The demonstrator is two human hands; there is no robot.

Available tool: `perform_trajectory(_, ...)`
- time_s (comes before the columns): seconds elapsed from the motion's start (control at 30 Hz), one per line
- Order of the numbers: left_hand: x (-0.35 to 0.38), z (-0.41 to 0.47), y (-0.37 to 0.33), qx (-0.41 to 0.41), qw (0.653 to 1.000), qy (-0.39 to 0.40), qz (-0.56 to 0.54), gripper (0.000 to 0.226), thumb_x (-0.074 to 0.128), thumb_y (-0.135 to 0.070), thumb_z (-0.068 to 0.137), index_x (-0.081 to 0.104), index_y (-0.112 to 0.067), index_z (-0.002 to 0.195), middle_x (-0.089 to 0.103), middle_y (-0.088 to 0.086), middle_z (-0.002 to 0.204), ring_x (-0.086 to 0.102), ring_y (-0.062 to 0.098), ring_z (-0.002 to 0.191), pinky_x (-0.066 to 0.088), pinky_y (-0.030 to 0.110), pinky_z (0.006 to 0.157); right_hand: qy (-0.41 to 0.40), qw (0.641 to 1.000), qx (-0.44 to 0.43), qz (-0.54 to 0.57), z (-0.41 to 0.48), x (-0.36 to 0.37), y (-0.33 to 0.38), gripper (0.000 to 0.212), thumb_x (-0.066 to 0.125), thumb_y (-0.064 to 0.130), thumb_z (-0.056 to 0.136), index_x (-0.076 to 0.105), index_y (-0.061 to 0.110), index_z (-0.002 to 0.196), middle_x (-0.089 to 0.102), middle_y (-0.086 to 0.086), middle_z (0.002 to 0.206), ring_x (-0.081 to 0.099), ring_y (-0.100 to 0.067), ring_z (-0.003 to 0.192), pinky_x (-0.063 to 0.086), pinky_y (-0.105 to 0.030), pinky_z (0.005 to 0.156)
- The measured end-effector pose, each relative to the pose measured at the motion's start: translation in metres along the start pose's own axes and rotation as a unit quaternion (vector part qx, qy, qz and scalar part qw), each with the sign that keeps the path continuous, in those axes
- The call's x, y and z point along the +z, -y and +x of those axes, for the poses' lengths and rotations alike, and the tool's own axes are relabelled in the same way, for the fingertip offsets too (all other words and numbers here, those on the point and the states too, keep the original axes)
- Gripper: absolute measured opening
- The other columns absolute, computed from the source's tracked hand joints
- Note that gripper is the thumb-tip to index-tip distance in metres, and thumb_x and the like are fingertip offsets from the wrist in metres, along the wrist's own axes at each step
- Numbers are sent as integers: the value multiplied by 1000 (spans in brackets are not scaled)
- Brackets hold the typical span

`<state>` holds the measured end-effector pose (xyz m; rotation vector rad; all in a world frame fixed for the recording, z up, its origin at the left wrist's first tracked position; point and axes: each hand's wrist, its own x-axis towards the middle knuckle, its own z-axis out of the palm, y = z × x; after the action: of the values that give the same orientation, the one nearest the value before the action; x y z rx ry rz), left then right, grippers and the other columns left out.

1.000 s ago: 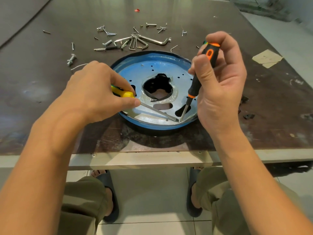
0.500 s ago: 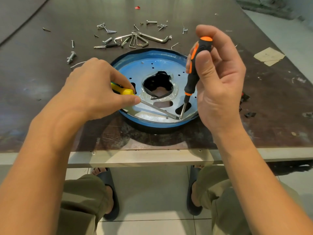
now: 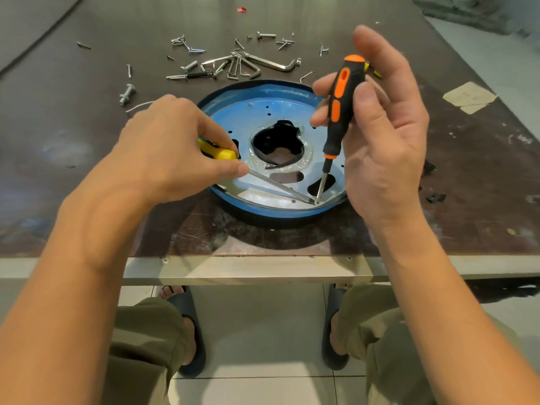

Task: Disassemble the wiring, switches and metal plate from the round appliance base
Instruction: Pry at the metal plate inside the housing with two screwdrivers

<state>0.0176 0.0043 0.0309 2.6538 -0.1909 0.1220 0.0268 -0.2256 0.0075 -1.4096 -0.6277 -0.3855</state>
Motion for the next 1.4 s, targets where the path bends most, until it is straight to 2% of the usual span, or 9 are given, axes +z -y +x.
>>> perform_trajectory(0.07,0,0,0,0,1000,-2,0,32,74,-62,68,78,-39,90,71,-13,91,59,19,91,54,44,81,-4,1000,2,16,-1,0,1,32,34,0,108,40,-5,140,61,-18,109,60,-31,89,51,-39,87)
perform_trajectory(0.2,0,0,-1,-8,1000,5,1,33,74,-62,67,78,-39,91,71,-11,94,60,21,92,54,46,83,-39,999,-1,1,1,5,3,35,63,26,101,50,4,125,49,-13,97,46,-40,84,43,-48,79)
perform_trajectory(0.4,-1,-1,-3,-9,1000,6,1,35,73,-62,67,78,-38,91,71,-11,92,60,20,90,54,45,82,-48,997,12,55,-1,-2,1,30,33,1,105,46,-4,132,61,-17,103,58,-29,82,49,-38,83)
perform_trajectory(0.57,-2,-1,-5,-10,1000,9,-1,40,70,-63,65,78,-36,93,71,-10,94,60,19,91,53,45,83,-70,997,8,40,2,4,2,30,58,23,104,52,2,124,52,-9,92,49,-29,83,43,-44,78)
perform_trajectory(0.73,-2,-1,-4,-14,1000,9,0,38,71,-63,66,78,-37,93,70,-9,95,58,20,94,53,45,84,-73,996,23,54,0,-3,-1,32,31,2,110,46,-4,138,66,-17,99,66,-23,79,53,-36,82)
perform_trajectory(0.93,-3,-1,-5,-14,1000,13,-3,38,71,-63,65,78,-37,92,71,-9,96,60,22,95,53,47,85,-56,998,17,32,0,0,-1,28,60,5,96,55,5,124,51,-7,92,44,-37,88,42,-50,85)
perform_trajectory(1.17,-2,0,-5,-16,1000,13,1,39,69,-65,64,77,-38,91,70,-8,99,59,21,96,54,48,84,-77,987,54,132,-2,-6,2,32,29,4,105,49,2,130,63,-18,98,61,-28,87,50,-41,80)
perform_trajectory(1.27,-3,-1,-6,-17,1000,17,-2,41,68,-66,63,78,-38,92,71,-7,98,59,22,96,54,48,85,-80,985,71,138,0,-4,4,25,33,13,107,52,6,122,59,-14,104,59,-27,89,49,-40,80)
perform_trajectory(1.4,-2,0,-5,-19,1000,15,0,36,74,-63,66,77,-39,92,71,-7,98,60,23,95,54,48,85,-87,991,60,86,1,-1,3,25,46,0,103,52,5,127,53,-9,95,54,-22,84,48,-39,78)
